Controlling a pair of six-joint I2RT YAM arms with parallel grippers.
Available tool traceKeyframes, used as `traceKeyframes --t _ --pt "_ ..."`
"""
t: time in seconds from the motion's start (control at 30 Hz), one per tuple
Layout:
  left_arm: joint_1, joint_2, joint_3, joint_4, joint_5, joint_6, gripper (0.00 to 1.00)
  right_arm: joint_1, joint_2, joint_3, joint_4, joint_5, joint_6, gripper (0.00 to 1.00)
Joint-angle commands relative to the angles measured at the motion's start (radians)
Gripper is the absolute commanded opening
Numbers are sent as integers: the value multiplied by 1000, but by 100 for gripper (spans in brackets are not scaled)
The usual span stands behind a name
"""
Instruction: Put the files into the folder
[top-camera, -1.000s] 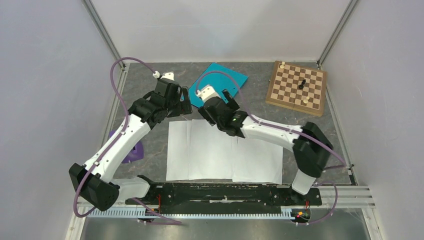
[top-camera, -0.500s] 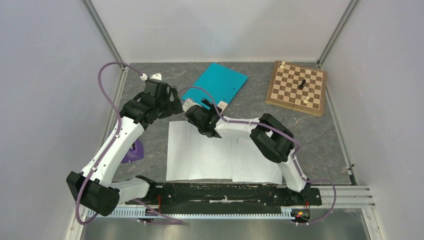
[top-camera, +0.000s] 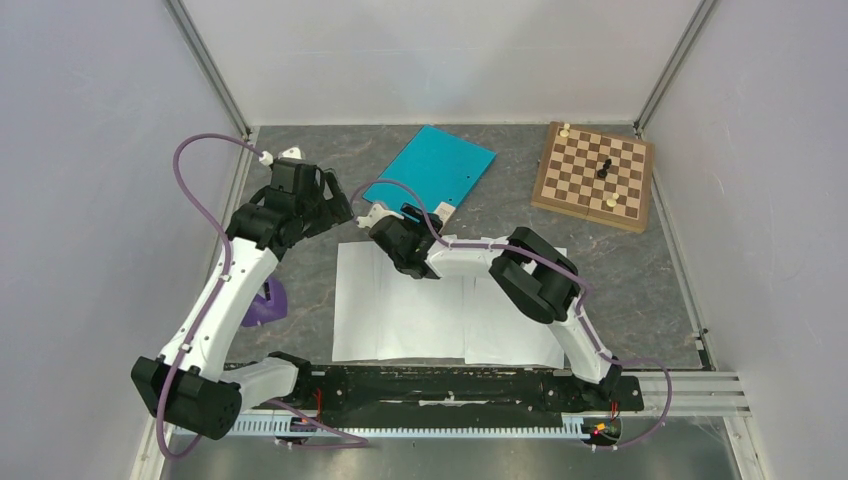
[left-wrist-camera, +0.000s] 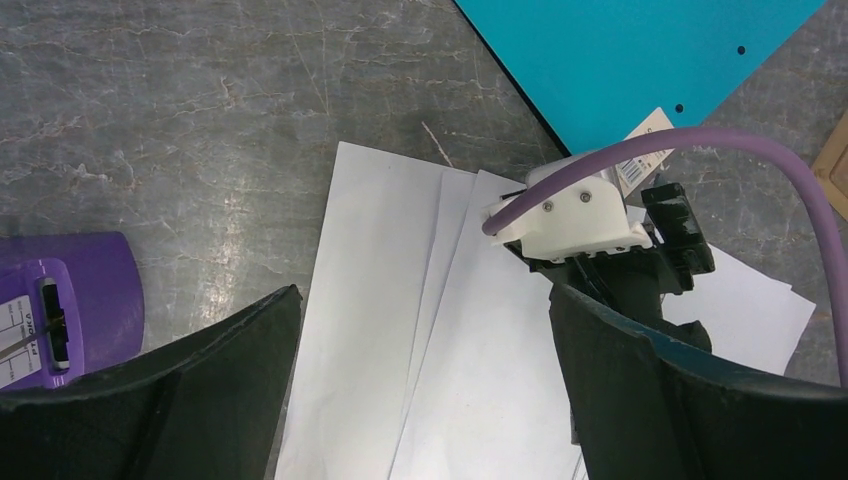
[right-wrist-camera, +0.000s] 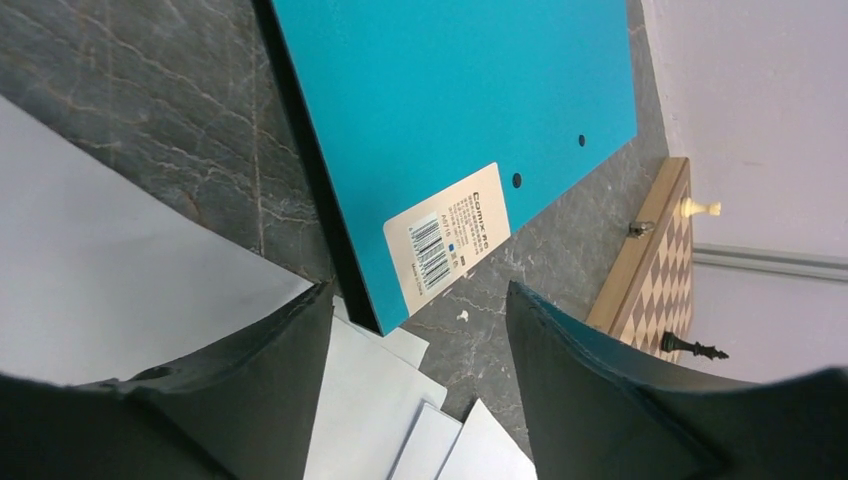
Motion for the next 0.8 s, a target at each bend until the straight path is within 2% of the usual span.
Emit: traceKeyframes --t 0.0,0.17,0.77 --pt "9 -14 0 25 25 -33 100 0 16 33 62 83 -32 63" --pt "11 -10 -3 28 31 -35 100 -4 37 35 75 98 -63 58" --pt "17 7 -6 32 26 -45 100 -51 122 67 207 133 -96 57"
